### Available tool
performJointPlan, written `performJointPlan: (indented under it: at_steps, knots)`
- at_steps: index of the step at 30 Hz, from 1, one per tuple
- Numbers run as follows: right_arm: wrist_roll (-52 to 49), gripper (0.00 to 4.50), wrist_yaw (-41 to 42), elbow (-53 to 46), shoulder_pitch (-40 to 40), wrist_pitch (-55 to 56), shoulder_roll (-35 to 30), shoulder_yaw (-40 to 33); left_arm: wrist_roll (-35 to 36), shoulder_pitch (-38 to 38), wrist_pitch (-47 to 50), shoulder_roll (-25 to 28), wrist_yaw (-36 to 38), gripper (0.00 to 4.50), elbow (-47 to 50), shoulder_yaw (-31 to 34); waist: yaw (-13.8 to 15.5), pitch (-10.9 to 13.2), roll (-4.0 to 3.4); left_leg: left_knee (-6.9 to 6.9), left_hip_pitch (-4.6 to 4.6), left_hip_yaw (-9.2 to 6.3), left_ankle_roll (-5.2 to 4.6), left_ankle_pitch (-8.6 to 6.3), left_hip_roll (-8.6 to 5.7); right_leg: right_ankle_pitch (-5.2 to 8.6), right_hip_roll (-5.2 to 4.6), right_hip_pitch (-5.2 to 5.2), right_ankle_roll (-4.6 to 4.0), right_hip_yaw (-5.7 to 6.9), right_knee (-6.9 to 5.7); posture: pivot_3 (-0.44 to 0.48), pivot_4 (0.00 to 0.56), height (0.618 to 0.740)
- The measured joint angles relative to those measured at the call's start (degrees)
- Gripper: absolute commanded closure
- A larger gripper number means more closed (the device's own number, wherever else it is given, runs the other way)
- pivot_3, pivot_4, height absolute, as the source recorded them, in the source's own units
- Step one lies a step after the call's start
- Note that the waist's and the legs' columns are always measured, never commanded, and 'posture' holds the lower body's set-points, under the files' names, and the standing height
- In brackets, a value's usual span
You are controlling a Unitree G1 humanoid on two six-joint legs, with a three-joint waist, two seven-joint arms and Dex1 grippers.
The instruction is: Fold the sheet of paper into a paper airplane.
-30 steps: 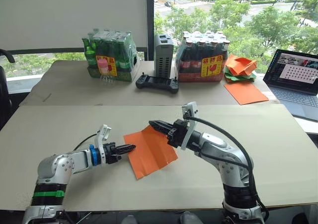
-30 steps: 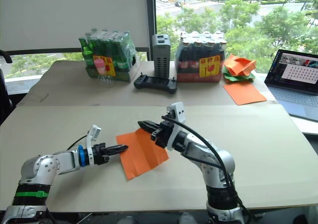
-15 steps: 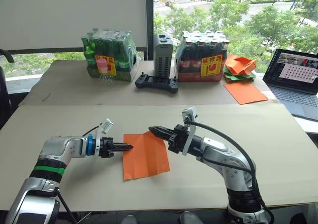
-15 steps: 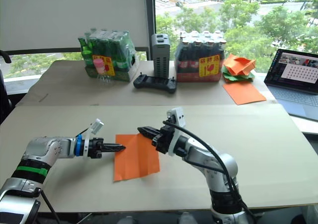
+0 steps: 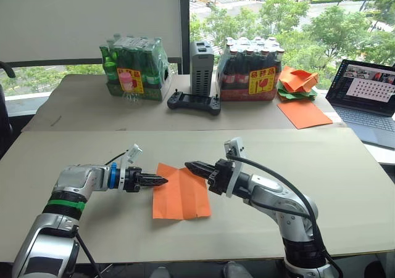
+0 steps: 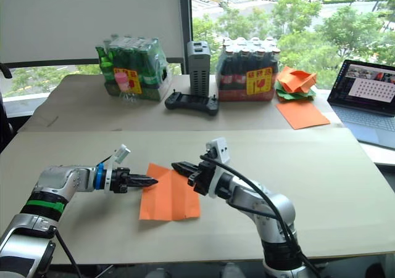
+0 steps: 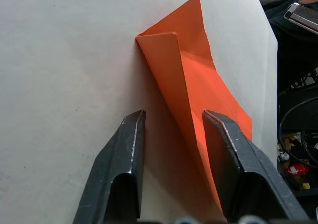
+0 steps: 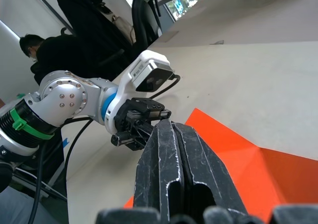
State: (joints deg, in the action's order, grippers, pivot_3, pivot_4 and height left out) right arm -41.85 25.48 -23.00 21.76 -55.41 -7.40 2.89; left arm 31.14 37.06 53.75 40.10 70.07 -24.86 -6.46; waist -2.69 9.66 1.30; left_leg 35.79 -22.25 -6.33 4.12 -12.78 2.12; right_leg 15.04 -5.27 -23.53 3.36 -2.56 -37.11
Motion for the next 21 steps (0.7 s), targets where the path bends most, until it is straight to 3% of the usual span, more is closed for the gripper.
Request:
performJointPlan:
  at_steps: [13, 14, 16, 21]
  knots:
    - [0.0, 4.5, 0.3, 0.4, -0.2, 0.1, -0.1, 0.8, 2.5, -2.0, -1.0, 2.2, -10.8, 1.62, 4.3, 20.1, -0.3, 0.0, 0.01, 0.0, -0.02, 0.0, 0.0, 0.0, 0.01, 0.0, -0.01, -0.06, 0.0, 0.0, -0.04, 0.0, 0.15, 0.74]
    - [0.1, 4.5, 0.4, 0.6, -0.2, 0.1, -0.4, 1.0, 2.4, -3.0, -2.5, 1.2, -13.0, 2.16, 7.2, 21.5, -0.1, 0.0, 0.0, 0.01, -0.02, 0.0, 0.0, 0.0, 0.01, 0.0, -0.03, -0.05, 0.0, -0.01, -0.02, 0.0, 0.15, 0.74]
    - [0.1, 4.5, 0.4, 1.2, -0.2, 0.1, -0.3, 1.3, 1.8, -5.5, -5.6, -2.6, -18.3, 2.74, 13.8, 22.7, 0.4, 0.0, 0.01, 0.07, -0.02, 0.0, 0.01, 0.01, -0.01, -0.01, -0.05, 0.02, 0.01, 0.01, -0.02, 0.0, 0.15, 0.74]
    - [0.9, 4.5, -1.0, 2.6, -0.2, 1.6, 1.4, 1.2, 1.9, -13.0, -7.4, -7.7, -23.5, 4.47, 26.9, 20.7, 0.1, 0.0, 0.02, 0.08, -0.01, 0.0, 0.02, 0.01, 0.0, -0.03, -0.03, 0.0, 0.01, -0.02, -0.05, 0.0, 0.15, 0.74]
